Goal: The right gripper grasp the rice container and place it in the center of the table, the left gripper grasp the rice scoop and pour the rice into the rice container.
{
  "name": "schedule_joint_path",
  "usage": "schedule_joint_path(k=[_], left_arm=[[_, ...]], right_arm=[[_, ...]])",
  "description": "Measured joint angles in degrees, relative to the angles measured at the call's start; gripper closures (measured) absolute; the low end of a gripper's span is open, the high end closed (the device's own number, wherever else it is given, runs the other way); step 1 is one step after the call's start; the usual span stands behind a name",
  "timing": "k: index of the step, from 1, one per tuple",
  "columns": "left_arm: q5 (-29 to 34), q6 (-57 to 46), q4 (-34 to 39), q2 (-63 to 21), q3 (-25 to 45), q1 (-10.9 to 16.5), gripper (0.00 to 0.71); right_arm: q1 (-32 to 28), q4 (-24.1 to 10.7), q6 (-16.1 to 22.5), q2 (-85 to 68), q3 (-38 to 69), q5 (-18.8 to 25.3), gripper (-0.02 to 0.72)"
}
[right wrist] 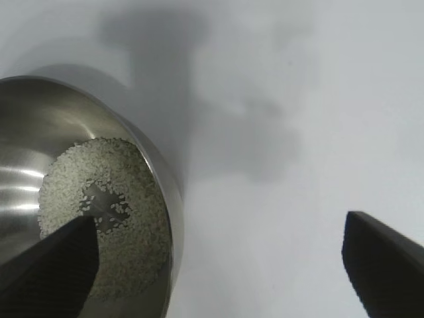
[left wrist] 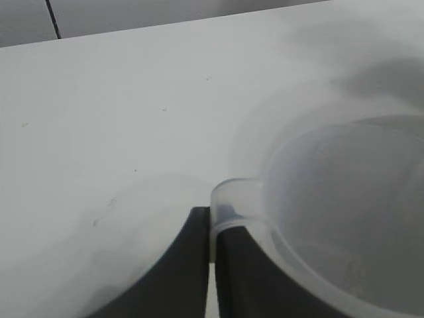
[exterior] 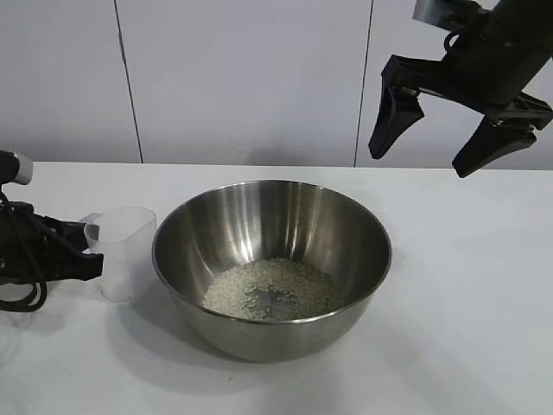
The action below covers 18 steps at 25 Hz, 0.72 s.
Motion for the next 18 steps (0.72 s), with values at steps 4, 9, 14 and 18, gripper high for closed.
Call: schedule_joint_path(k=[4, 9, 14, 18], left_arm=[[-0.14, 0.06, 0.00, 0.00, 0.07, 0.00, 0.548], [-0.63, 2.77, -0.05, 0.00, 2.88, 0.00, 0.275], [-0.68, 3.54, -0.23, -0.49, 6.51, 0.11, 0.088], [-0.62, 3.54, -1.49, -5.22, 9.55, 0.11, 0.038]], right_arm=[[0.00, 0.00, 0.00, 0.00, 0.00, 0.00, 0.010], [0.00, 0.00, 0.00, 0.00, 0.00, 0.00, 0.010], [0.00, 0.00, 0.00, 0.00, 0.00, 0.00, 0.010], [0.00, 0.00, 0.00, 0.00, 0.00, 0.00, 0.010]])
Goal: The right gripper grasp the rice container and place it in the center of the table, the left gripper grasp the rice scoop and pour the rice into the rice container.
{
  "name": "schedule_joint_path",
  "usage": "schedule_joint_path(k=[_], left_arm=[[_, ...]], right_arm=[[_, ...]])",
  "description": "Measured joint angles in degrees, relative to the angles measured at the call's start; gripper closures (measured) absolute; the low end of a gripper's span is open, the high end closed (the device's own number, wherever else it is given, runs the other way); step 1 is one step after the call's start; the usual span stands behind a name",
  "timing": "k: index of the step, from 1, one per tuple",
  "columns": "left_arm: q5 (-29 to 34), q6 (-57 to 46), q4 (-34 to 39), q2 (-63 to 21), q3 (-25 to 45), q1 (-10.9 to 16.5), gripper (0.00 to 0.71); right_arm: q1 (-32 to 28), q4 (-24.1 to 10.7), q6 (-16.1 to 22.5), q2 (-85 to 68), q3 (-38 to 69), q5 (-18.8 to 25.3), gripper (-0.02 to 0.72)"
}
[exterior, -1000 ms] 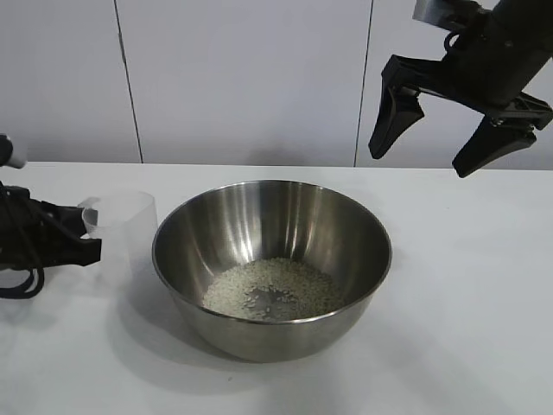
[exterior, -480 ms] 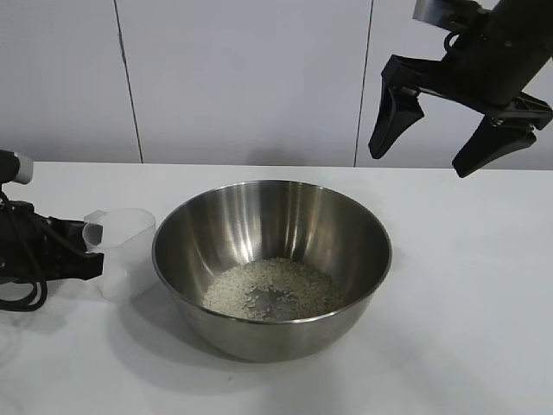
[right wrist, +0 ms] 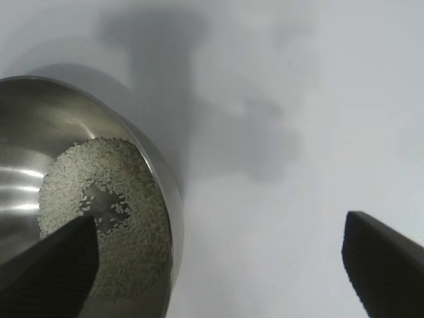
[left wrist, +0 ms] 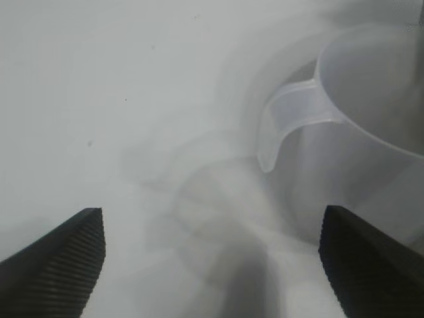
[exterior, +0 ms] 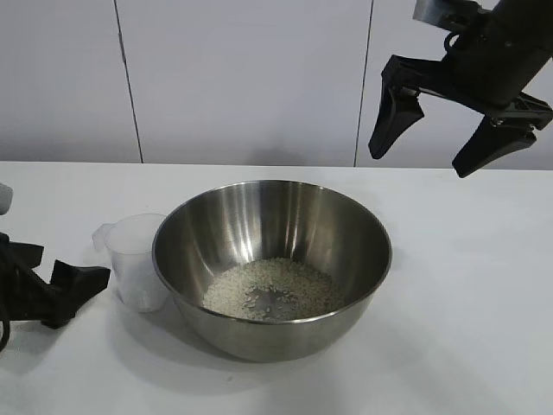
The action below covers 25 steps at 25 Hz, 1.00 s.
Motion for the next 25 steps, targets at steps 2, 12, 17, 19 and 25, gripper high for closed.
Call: schedule_joint_path(k=[2, 12, 17, 19, 25], left_arm=[[0.00, -0.14, -3.02, -4.05, 1.80, 0.00, 0.026], [47.70, -31.93, 12.84, -26.59, -6.04, 0.06, 0.019], [64.70, -59.50, 34.08, -33.50, -14.40, 0.11, 0.018], [63.51, -63.47, 37.35, -34.95, -15.56, 0.11, 0.017], [60.25, -65.79, 40.94, -35.41, -16.49, 0.11, 0.017]], right_arm=[[0.00, 0.00, 0.00, 0.00, 0.00, 0.05, 0.010], [0.00, 0.54, 0.00, 0.00, 0.00, 0.53, 0.010], [0.00, 0.67, 0.00, 0.00, 0.00, 1.32, 0.010], [0.00, 0.67, 0.00, 0.00, 0.00, 1.39, 0.010], [0.00, 0.67, 0.00, 0.00, 0.00, 1.44, 0.010]])
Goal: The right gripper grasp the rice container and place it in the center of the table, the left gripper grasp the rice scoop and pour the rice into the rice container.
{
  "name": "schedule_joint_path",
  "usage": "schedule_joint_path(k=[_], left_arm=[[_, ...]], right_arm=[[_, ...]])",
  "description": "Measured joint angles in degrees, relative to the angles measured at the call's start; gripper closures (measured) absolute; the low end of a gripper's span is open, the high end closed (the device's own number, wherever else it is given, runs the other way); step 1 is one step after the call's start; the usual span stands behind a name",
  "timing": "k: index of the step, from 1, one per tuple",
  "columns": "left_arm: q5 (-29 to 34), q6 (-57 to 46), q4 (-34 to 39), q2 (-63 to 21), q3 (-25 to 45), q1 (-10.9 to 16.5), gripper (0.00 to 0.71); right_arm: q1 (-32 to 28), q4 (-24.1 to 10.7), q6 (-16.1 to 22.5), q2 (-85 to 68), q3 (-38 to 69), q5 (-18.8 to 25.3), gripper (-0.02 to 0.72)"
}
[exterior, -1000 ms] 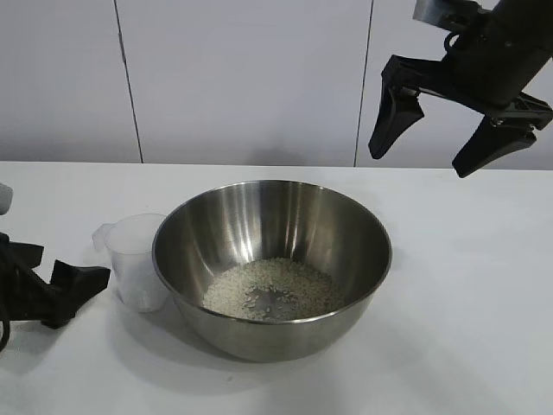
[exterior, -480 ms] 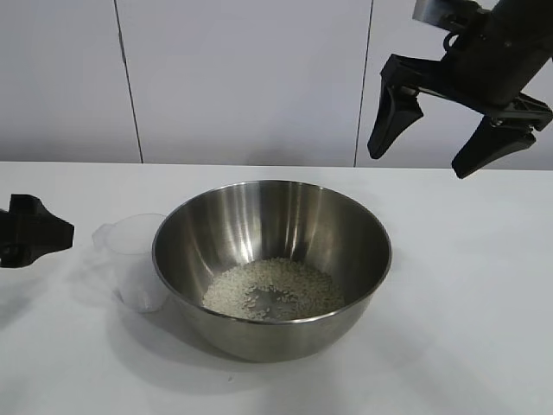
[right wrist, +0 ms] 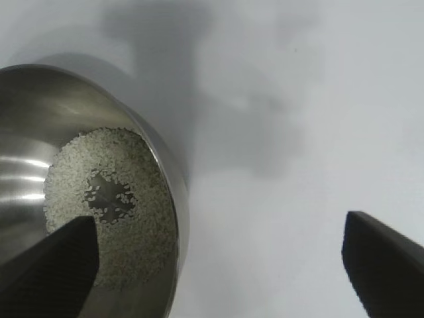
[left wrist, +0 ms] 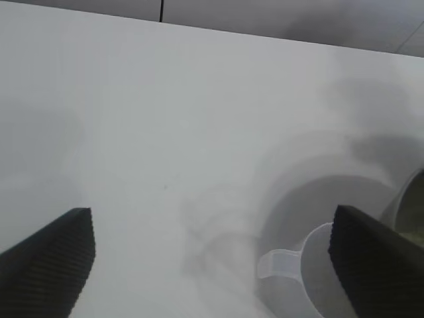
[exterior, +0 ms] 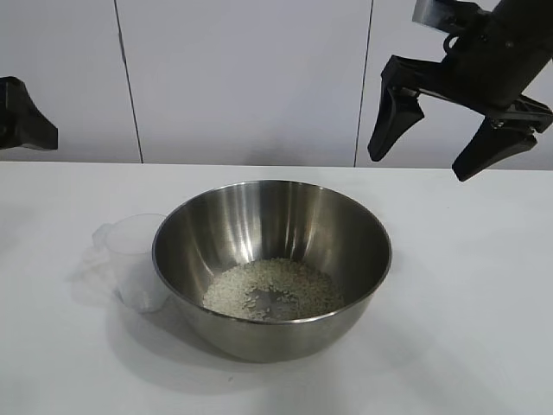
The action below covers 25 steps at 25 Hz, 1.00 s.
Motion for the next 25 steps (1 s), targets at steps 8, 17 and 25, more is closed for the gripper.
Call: schedule_joint_path(k=[8, 17, 25], left_arm=[[0.16, 2.13, 22.07, 0.00, -4.55, 0.00, 0.048], [-1.87, 5.35, 24.01, 0.06, -4.70, 0.00, 0.114], [-21.42, 6.69, 6.99, 0.06, -4.70, 7.90, 0.116]], right_arm=[[0.00, 0.37, 0.00, 0.00, 0.00, -1.17, 0.010], [0.00, 0.80, 0.00, 0.00, 0.00, -1.40, 0.010], [0.00, 0.87, 0.00, 0.00, 0.00, -1.35, 0.010]])
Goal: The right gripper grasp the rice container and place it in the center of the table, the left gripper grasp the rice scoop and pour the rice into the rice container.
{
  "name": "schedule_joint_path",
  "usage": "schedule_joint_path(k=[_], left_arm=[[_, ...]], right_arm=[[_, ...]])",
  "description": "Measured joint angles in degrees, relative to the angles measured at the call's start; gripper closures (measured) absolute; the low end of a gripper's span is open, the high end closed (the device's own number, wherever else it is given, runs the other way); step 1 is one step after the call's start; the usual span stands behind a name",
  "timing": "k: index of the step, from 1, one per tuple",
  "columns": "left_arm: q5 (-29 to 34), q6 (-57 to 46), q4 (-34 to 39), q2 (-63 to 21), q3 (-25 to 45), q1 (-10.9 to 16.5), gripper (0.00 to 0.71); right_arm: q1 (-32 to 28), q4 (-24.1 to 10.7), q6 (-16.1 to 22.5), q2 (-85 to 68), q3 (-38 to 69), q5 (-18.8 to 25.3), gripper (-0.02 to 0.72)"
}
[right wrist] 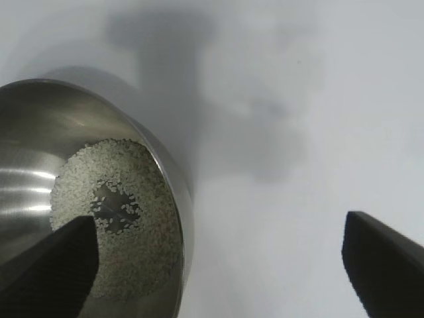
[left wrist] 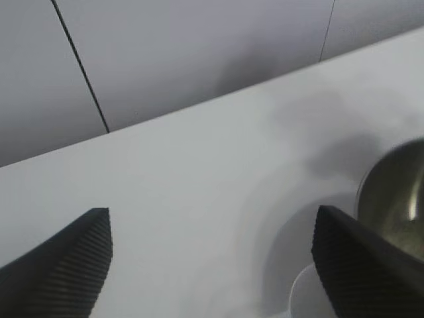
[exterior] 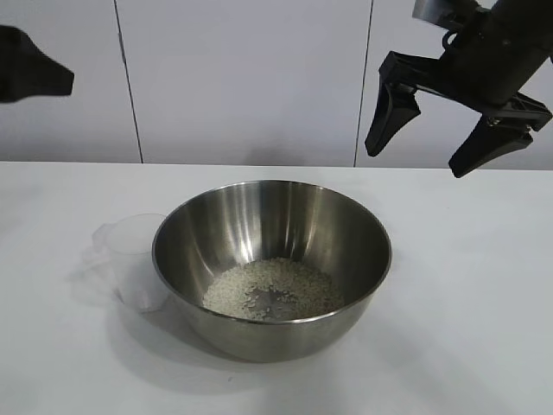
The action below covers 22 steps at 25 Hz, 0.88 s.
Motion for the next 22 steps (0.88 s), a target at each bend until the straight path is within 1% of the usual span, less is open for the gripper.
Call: schedule_joint_path(k=[2, 3, 5, 7, 11, 12, 14, 15, 16, 18, 19, 21, 22], left_arm=[[-6.52, 2.47, -4.64, 0.00, 0.00, 2.67, 0.116], [-8.77, 5.22, -6.02, 0.00, 0.00, 3.33, 0.119], [-10.73, 12.20, -7.96, 0.00, 0.00, 3.57, 0.138], [-10.84, 21.67, -8.42, 0.00, 0.00, 3.57, 0.163], [-9.70, 40.72, -10.31, 0.00, 0.00, 3.57, 0.180], [-8.97, 45.26, -11.96, 0.00, 0.00, 3.57, 0.182], [-7.07, 54.15, -17.52, 0.00, 0.00, 3.57, 0.183], [-4.69, 56.37, -22.94, 0.00, -0.13, 3.51, 0.183], [-0.78, 57.45, -29.57, 0.00, -0.74, 3.51, 0.183], [7.86, 60.70, -40.41, 0.12, -2.79, 3.56, 0.183], [12.14, 62.43, -43.78, 0.17, -4.15, 3.57, 0.183], [21.02, 64.24, -46.37, 0.40, -8.10, 2.48, 0.183], [27.04, 63.91, -47.38, 0.57, -10.47, 1.76, 0.183]], right_arm=[[0.00, 0.00, 0.00, 0.00, 0.00, 0.00, 0.010], [0.00, 0.00, 0.00, 0.00, 0.00, 0.00, 0.010], [0.00, 0.00, 0.00, 0.00, 0.00, 0.00, 0.010], [0.00, 0.00, 0.00, 0.00, 0.00, 0.00, 0.010], [0.00, 0.00, 0.00, 0.00, 0.00, 0.00, 0.010], [0.00, 0.00, 0.00, 0.00, 0.00, 0.00, 0.010], [0.00, 0.00, 0.00, 0.00, 0.00, 0.00, 0.010], [0.00, 0.00, 0.00, 0.00, 0.00, 0.00, 0.010], [0.00, 0.00, 0.00, 0.00, 0.00, 0.00, 0.010], [0.00, 0.00, 0.00, 0.00, 0.00, 0.00, 0.010], [0.00, 0.00, 0.00, 0.00, 0.00, -0.06, 0.010], [0.00, 0.21, 0.00, 0.00, 0.00, -0.22, 0.010], [0.00, 0.32, 0.00, 0.00, 0.00, -0.30, 0.010]])
